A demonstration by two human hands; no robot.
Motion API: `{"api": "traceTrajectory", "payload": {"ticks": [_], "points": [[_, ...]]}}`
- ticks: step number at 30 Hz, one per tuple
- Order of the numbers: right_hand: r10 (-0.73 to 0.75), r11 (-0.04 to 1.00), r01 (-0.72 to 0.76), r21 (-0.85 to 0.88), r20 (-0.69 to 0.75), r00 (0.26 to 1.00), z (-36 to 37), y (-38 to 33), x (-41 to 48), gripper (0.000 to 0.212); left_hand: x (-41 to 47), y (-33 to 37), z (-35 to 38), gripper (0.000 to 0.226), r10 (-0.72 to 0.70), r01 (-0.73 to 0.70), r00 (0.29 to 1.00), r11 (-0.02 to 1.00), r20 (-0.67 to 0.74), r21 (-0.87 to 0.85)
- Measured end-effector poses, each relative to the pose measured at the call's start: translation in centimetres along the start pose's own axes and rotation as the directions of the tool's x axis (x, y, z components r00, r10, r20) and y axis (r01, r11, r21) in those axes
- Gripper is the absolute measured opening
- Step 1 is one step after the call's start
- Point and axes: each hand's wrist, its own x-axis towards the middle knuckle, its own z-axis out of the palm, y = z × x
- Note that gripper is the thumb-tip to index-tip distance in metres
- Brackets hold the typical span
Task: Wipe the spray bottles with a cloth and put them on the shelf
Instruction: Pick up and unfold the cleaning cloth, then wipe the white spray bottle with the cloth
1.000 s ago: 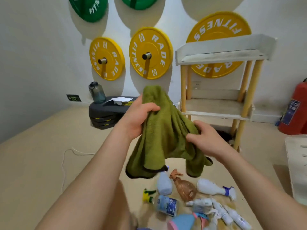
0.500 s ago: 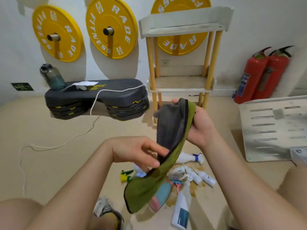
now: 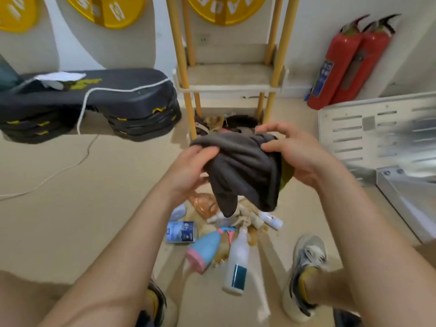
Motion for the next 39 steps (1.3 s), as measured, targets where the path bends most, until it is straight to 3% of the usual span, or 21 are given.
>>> {"api": "traceTrajectory", "payload": {"ticks": [2,6,8,10,11,13,14,16,18,20,23,25,28,31,34,35,37,39], "points": [[0.046,0.968,-0.082,-0.239,-0.152,0.987,-1.2,2.3,0.9,0.027,0.7,0.3,0.3,0.010,0.061,-0.080,0.994,0.968,0.086,0.238],[0.030,0.946,-0.178,-0.270,-0.473,0.881,-2.7,6.6,1.5,0.024,1.5,-0.4,0.4,0.011,0.005,-0.082,0.987,0.879,0.163,0.469],[-0.024,0.846,-0.258,-0.467,-0.517,0.856,-3.8,8.0,1.7,0.028,1.6,-0.7,0.7,0.012,-0.037,-0.040,0.987,0.889,0.159,0.457],[-0.074,0.685,-0.310,-0.659,-0.487,0.871,-4.5,8.8,1.6,0.029,1.8,-1.1,1.6,0.016,-0.064,0.007,0.982,0.953,0.177,0.303],[-0.108,0.684,-0.258,-0.682,-0.445,0.889,-4.7,9.0,1.5,0.029,1.9,-1.3,2.1,0.018,-0.071,0.032,0.975,0.983,0.212,0.181],[-0.093,0.816,-0.106,-0.568,-0.311,0.946,-4.1,9.1,1.2,0.032,2.2,-1.8,3.3,0.024,-0.057,0.082,0.948,0.994,0.314,-0.069],[-0.008,0.907,-0.083,-0.414,-0.213,0.977,-3.5,9.2,0.9,0.028,2.3,-2.0,3.9,0.026,-0.038,0.105,0.933,0.980,0.358,-0.169],[0.156,0.985,-0.151,-0.087,0.056,0.986,-1.9,9.7,0.1,0.019,2.8,-2.4,4.9,0.029,-0.004,0.138,0.910,0.946,0.415,-0.293],[0.255,0.955,-0.281,0.100,0.214,0.943,-1.2,10.5,-0.9,0.042,2.9,-2.8,5.2,0.031,-0.018,0.168,0.906,0.933,0.423,-0.320],[0.288,0.919,-0.340,0.199,0.250,0.925,-1.6,10.9,-1.5,0.060,3.1,-3.3,5.1,0.031,-0.068,0.173,0.915,0.956,0.397,-0.235],[0.270,0.810,-0.406,0.423,0.347,0.898,-2.4,11.0,-2.5,0.057,3.9,-4.5,5.2,0.029,-0.126,0.139,0.953,0.990,0.276,-0.028],[0.298,0.678,-0.459,0.574,0.357,0.885,-2.3,12.0,-3.4,0.045,4.6,-5.8,5.6,0.023,-0.148,0.156,0.972,0.987,0.185,-0.031],[0.355,0.477,-0.498,0.724,0.359,0.863,-1.8,14.6,-5.2,0.048,5.4,-9.1,6.2,0.017,-0.243,0.247,0.968,0.966,0.056,-0.080],[0.508,0.400,-0.473,0.785,0.240,0.827,-1.3,17.0,-6.1,0.045,5.6,-14.2,6.0,0.028,-0.396,0.395,0.912,0.918,-0.109,-0.026],[0.582,0.455,-0.411,0.790,0.086,0.809,-1.2,19.4,-6.0,0.035,4.3,-20.3,5.2,0.032,-0.489,0.531,0.845,0.814,-0.215,0.235],[0.611,0.429,-0.411,0.804,0.077,0.788,-1.1,20.1,-6.0,0.036,3.6,-22.3,4.9,0.031,-0.511,0.556,0.831,0.754,-0.220,0.349],[0.647,0.346,-0.437,0.831,0.127,0.752,-0.8,21.6,-5.9,0.047,1.8,-25.7,4.8,0.037,-0.565,0.577,0.800,0.632,-0.203,0.517],[0.685,0.325,-0.511,0.796,0.174,0.707,-0.1,22.9,-5.6,0.049,0.1,-28.4,5.0,0.050,-0.588,0.557,0.785,0.533,-0.194,0.637]]}}
